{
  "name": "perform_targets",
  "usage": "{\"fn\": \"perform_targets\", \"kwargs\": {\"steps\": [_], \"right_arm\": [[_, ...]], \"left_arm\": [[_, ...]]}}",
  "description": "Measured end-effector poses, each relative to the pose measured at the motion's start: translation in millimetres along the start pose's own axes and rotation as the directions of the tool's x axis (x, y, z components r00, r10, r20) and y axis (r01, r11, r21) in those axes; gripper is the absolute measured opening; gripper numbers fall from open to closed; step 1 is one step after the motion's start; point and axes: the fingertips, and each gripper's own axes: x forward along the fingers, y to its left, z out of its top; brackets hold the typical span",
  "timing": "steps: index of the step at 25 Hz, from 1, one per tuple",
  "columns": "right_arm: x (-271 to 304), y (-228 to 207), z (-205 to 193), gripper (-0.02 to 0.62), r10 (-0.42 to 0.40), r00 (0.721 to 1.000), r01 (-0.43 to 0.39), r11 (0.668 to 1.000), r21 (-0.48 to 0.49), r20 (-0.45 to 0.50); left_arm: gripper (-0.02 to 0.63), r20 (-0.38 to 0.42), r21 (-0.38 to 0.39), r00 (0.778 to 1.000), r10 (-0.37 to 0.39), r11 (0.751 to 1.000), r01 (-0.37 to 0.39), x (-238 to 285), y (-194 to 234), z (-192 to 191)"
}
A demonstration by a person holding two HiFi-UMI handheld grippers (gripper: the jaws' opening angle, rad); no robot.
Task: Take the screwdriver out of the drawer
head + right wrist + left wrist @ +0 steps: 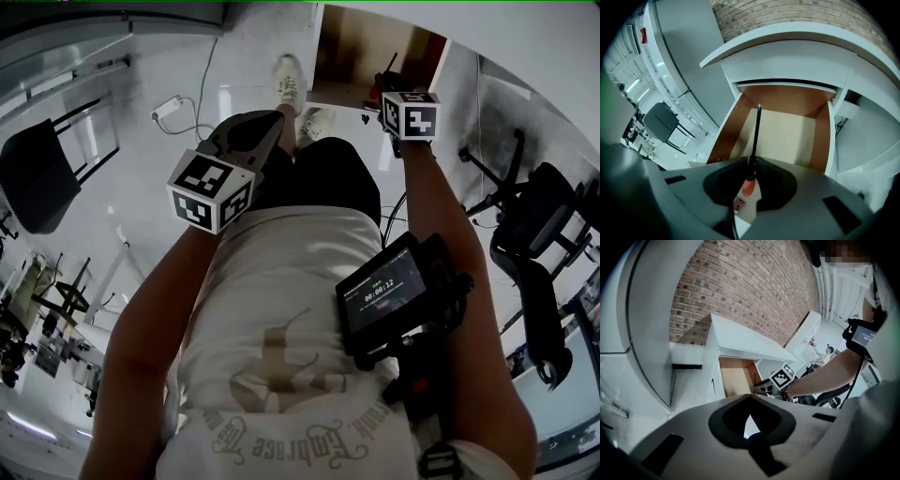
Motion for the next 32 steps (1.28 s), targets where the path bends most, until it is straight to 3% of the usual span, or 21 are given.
{"fn": "perform_targets", "kwargs": {"steps": [9, 22, 32], "right_arm": [[-53.2, -1.2, 2.8, 0.069, 0.008, 0.992, -0.017, 0.998, 0.069, 0.123], [-114.5, -10.3, 7.5, 0.069, -0.031, 0.975, -0.003, 0.988, 0.155, 0.22], [-158.0, -20.3, 23.9, 0.069, -0.022, 0.952, -0.028, 0.987, 0.159, 0.306]], "left_arm": [[0.02, 0.024, 0.047, 1.0, -0.008, 0.999, 0.007, -4.9, -28.3, 19.6], [0.021, 0.028, 0.124, 0.999, -0.029, 0.992, 0.026, -1.7, -53.9, 41.9], [0.021, 0.045, 0.129, 0.999, -0.015, 0.992, 0.009, 2.6, -69.7, 59.9]]}}
